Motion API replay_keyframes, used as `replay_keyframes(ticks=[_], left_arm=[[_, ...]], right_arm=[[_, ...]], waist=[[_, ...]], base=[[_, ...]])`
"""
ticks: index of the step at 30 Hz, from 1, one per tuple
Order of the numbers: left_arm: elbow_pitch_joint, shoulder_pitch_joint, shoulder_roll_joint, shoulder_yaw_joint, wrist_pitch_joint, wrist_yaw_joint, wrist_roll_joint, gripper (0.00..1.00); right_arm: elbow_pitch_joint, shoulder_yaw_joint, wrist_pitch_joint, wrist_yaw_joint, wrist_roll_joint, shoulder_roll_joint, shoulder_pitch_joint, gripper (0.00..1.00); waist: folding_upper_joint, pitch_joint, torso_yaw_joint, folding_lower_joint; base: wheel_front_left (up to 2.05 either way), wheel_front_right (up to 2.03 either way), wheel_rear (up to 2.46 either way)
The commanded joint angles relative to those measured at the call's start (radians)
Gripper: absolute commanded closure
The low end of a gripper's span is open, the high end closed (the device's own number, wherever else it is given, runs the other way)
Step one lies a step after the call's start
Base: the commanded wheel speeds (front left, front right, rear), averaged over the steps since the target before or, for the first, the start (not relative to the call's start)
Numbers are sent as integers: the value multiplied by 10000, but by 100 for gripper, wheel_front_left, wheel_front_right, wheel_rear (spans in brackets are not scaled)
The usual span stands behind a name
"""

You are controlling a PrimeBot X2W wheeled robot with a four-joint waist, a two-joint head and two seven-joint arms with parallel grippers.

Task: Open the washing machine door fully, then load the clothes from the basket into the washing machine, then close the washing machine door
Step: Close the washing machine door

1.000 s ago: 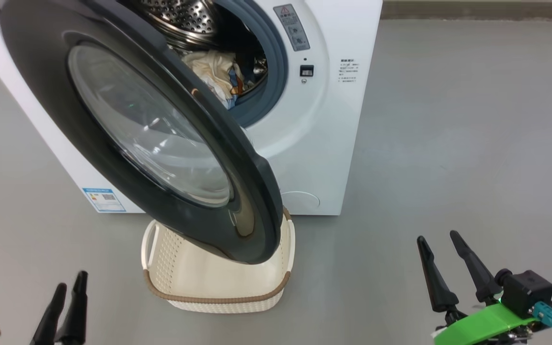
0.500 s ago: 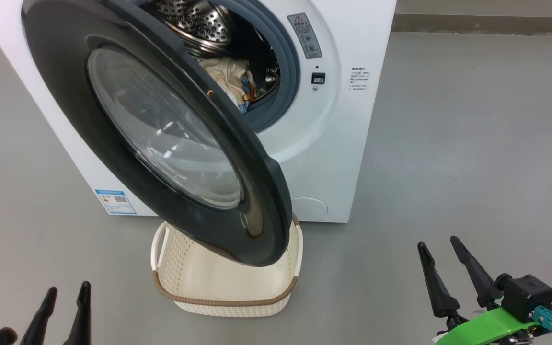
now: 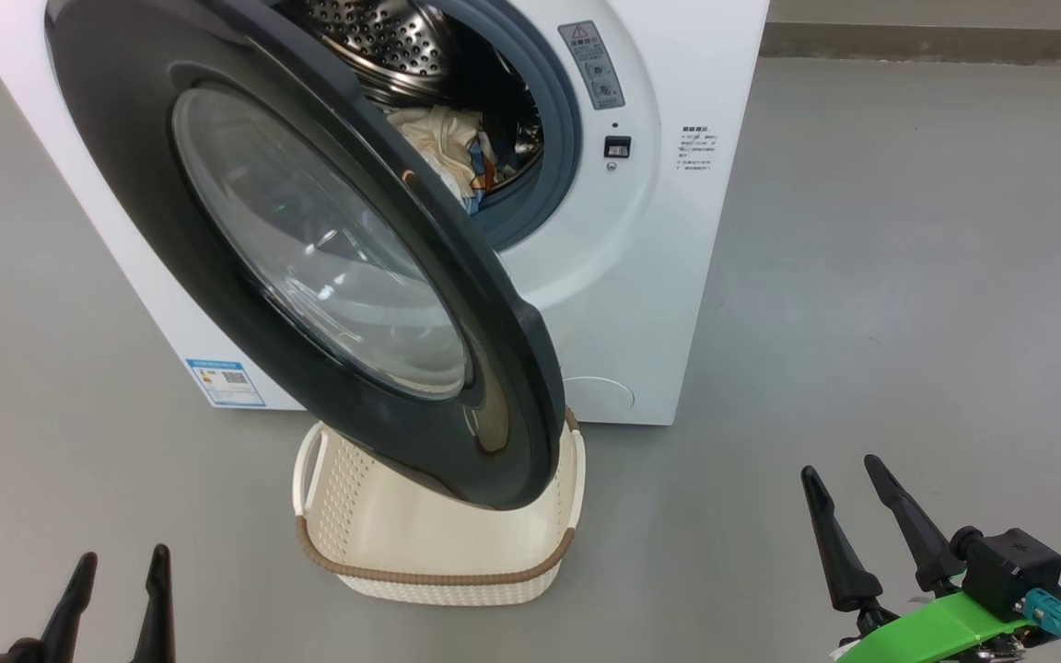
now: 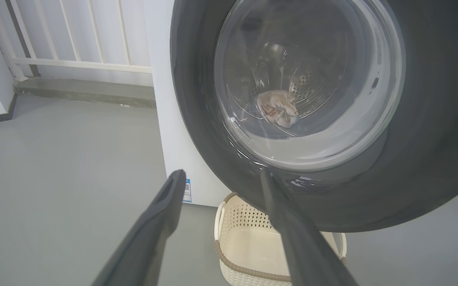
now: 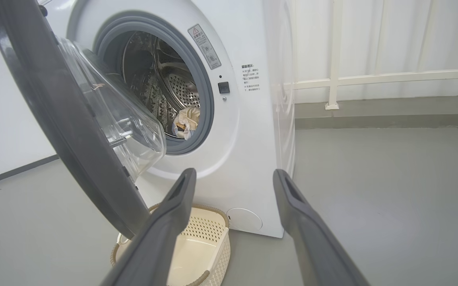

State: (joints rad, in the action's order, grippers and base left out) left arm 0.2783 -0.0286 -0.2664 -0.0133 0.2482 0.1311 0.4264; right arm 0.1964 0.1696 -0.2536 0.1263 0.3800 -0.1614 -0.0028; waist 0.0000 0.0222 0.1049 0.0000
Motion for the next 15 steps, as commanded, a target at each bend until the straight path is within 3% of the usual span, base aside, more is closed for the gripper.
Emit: replay_keyframes(ticks=[1,9,10,11,12,14,15], left_arm=[[-294,134,-186,453,135,-4,-128,0],[-351,152,-109,403,135,-4,-181,0],[-367,154,-83,383,135,-4,-183,0],[-379,158,-72,341,135,-4,-184,0],[-376,173,-84,306,135,-4,-174,0],[-378,221,-81,258,135,-4,-147,0],[-394,231,-53,245,135,-4,-149,0]], right_arm=[[-232,210,-82,44,66,-163,-97,0],[-215,134,-82,44,45,-164,-227,0],[-219,127,-82,44,38,-147,-265,9],[-231,124,-82,44,36,-127,-312,25],[-246,143,-82,44,30,-114,-366,54],[-269,169,-82,44,27,-98,-502,73],[-287,179,-82,44,30,-93,-582,91]], waist=[[0,10,-1,0],[0,87,63,0],[0,102,82,0],[0,118,103,0],[0,140,125,0],[0,185,182,0],[0,200,213,0]], base=[[0,0,0],[0,0,0],[0,0,0],[0,0,0],[0,0,0],[0,0,0],[0,0,0]])
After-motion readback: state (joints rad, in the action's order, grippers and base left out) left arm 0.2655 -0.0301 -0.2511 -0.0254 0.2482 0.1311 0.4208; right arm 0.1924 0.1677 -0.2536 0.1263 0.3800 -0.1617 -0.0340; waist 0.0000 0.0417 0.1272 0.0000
